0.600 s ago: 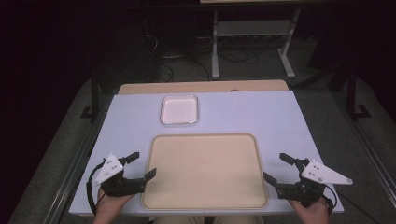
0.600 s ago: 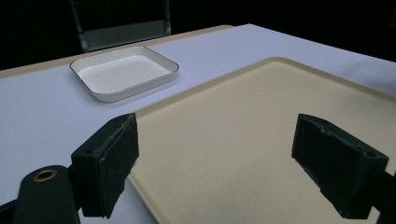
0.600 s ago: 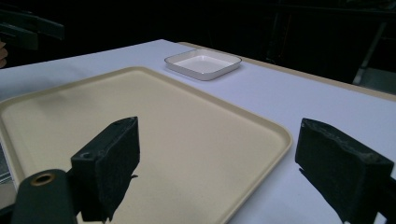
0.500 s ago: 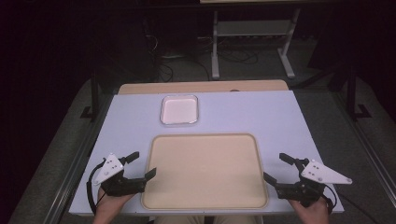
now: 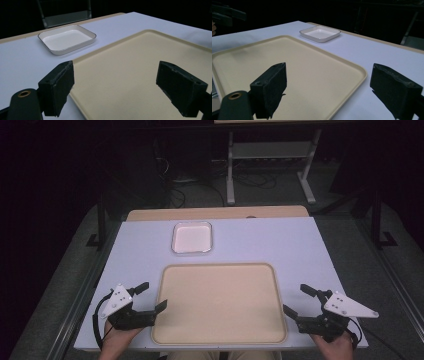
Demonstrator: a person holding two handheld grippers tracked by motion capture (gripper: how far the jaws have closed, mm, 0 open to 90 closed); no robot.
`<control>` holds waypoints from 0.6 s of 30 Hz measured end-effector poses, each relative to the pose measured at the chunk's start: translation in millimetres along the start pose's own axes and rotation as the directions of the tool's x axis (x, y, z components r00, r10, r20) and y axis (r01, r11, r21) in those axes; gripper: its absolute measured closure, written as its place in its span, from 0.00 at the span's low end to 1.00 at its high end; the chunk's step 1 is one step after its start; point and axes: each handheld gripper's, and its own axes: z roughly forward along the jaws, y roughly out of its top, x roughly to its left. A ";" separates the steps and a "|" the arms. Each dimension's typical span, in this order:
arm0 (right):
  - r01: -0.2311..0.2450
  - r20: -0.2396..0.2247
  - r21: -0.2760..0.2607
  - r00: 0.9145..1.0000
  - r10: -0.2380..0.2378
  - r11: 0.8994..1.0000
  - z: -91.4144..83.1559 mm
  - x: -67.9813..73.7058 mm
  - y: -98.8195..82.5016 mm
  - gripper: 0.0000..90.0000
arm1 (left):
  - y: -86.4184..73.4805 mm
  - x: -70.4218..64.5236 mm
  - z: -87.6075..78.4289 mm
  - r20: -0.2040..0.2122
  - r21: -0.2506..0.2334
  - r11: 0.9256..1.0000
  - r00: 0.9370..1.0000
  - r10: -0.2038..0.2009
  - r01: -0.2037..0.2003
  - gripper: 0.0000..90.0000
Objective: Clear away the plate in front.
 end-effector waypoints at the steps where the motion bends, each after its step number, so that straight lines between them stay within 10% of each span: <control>1: -0.001 0.001 -0.001 1.000 0.001 1.000 -0.4 -0.2 -0.1 0.15 | 0.2 0.2 0.4 0.002 0.004 1.000 1.000 0.000 0.000 0.16; 18: -0.011 0.010 -0.013 1.000 0.011 1.000 -2.1 -2.1 -0.4 0.15 | 18.8 15.3 22.0 0.091 0.028 1.000 0.996 -0.005 0.002 0.17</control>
